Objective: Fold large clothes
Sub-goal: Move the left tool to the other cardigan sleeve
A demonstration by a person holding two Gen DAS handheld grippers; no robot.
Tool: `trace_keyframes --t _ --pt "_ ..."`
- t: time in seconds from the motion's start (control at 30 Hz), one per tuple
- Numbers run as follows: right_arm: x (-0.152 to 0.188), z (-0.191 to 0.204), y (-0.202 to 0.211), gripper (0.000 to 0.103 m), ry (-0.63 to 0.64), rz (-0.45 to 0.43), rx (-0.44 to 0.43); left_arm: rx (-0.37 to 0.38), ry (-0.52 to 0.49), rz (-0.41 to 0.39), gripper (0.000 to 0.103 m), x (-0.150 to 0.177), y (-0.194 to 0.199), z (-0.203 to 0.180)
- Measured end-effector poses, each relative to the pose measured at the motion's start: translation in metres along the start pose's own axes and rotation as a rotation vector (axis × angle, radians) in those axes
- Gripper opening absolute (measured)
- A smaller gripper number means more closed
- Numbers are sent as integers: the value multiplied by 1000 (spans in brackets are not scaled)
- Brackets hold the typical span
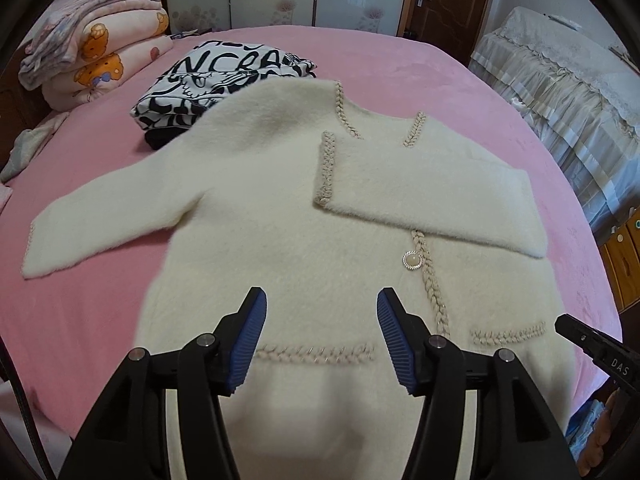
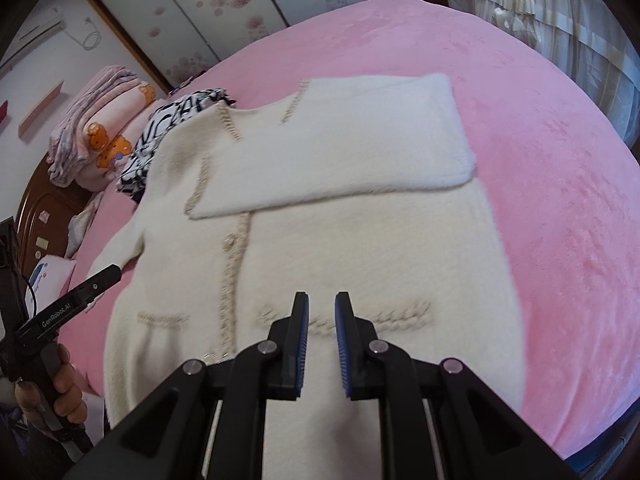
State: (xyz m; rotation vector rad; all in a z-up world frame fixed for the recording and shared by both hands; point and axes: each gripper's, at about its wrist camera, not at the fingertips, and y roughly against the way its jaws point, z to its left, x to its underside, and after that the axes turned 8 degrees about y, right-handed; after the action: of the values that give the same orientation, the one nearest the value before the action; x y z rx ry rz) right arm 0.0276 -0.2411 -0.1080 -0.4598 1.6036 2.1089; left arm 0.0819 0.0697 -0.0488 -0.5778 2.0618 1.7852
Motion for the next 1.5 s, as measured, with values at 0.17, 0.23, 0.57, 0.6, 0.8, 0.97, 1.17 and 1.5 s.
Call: trace_keyframes --t 0.17,0.23,0.57,0.6,0.8,0.97,1.17,1.5 --pt "0 41 10 22 81 -10 -18 7 33 -11 56 0 24 26" --pt "-3 62 14 34 121 -27 -16 15 52 -27 58 -4 35 44" --pt "-37 167 1 38 280 -110 -53 14 251 -53 67 -23 43 157" --pt "-40 177 -4 38 290 -115 -57 14 278 -46 67 -24 39 173" --pt "-50 234 -53 38 341 -86 -83 39 427 -30 67 -20 2 256" --pt "-50 269 -103 38 374 -1 -101 48 596 -61 67 -10 -30 328" --pt "-50 295 -140 38 419 48 -106 10 786 -81 67 -5 -65 410" --pt "-49 295 -184 38 403 126 -118 -116 936 -149 46 -36 -103 459"
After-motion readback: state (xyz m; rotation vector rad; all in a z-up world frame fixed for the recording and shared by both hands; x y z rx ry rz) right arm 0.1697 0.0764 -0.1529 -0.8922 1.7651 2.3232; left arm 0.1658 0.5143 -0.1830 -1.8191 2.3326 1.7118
